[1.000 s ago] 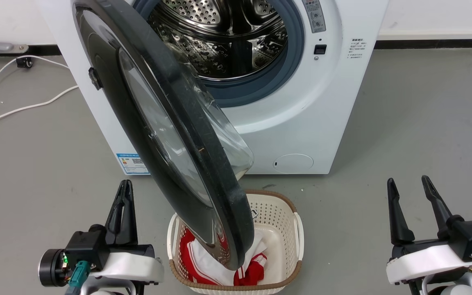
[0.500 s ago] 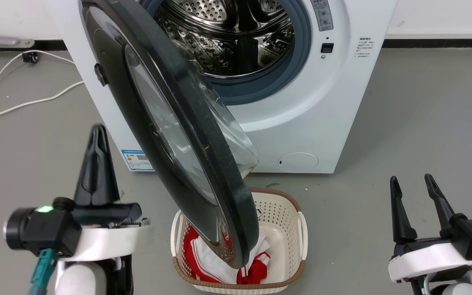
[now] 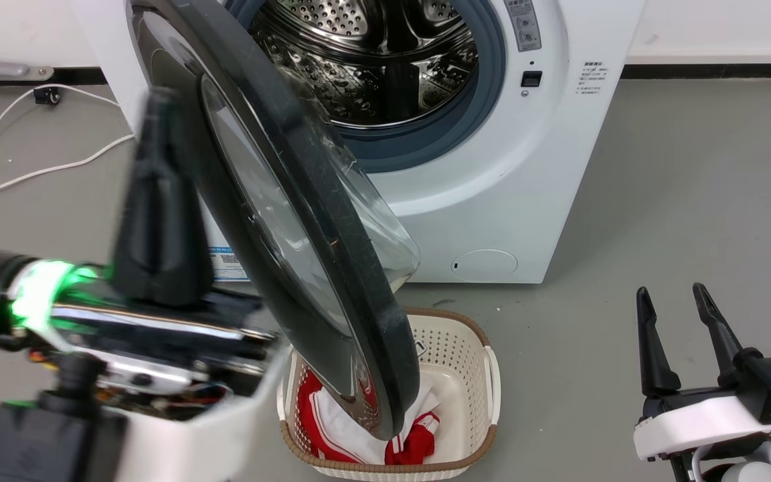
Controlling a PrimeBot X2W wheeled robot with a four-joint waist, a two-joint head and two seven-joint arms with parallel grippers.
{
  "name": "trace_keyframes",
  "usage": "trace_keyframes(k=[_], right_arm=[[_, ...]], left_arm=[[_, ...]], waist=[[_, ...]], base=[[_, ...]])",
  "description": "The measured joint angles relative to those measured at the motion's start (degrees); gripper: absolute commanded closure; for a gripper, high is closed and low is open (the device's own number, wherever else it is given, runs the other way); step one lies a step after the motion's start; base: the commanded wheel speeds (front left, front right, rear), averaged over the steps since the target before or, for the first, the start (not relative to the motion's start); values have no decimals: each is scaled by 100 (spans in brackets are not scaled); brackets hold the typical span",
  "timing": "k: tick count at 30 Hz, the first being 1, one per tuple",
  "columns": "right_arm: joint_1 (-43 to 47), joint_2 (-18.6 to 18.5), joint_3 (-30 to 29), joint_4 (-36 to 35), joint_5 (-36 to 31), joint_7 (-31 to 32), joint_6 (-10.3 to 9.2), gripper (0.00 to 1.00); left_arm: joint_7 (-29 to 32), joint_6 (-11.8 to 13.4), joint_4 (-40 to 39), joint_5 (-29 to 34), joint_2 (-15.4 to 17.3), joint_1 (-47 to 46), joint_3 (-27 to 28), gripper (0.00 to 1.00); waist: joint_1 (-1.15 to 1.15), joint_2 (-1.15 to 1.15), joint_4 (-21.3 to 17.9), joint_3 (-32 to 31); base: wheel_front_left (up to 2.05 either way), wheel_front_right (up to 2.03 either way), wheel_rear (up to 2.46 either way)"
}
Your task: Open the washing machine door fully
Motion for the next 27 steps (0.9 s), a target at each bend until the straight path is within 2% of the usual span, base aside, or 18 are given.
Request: trace_keyframes(k=[5,9,14,22,27], right_arm=[[1,0,10,2,3,18,0,0],[8,0,16,16,38,26,0,0],[30,1,29,31,57,45,0,0],[35,1,78,79,119,104,0,0],[12,1,91,90,145,127,0,0]], left_arm=[[0,-214,51,-210,-1,35,-815,100],[16,-313,415,-546,-2,378,-1448,100],[411,-358,881,-959,9,863,-2016,100],[1206,-321,1717,-1511,179,1567,-2095,100],[1149,-245,2097,-1450,174,1464,-2123,100]], waist=[[0,0,-38,-4],[0,0,-54,-30],[0,0,-50,-64],[0,0,-29,-44],[0,0,-20,58]], base=[[0,0,0],[0,0,0],[0,0,0],[0,0,0],[0,0,0]])
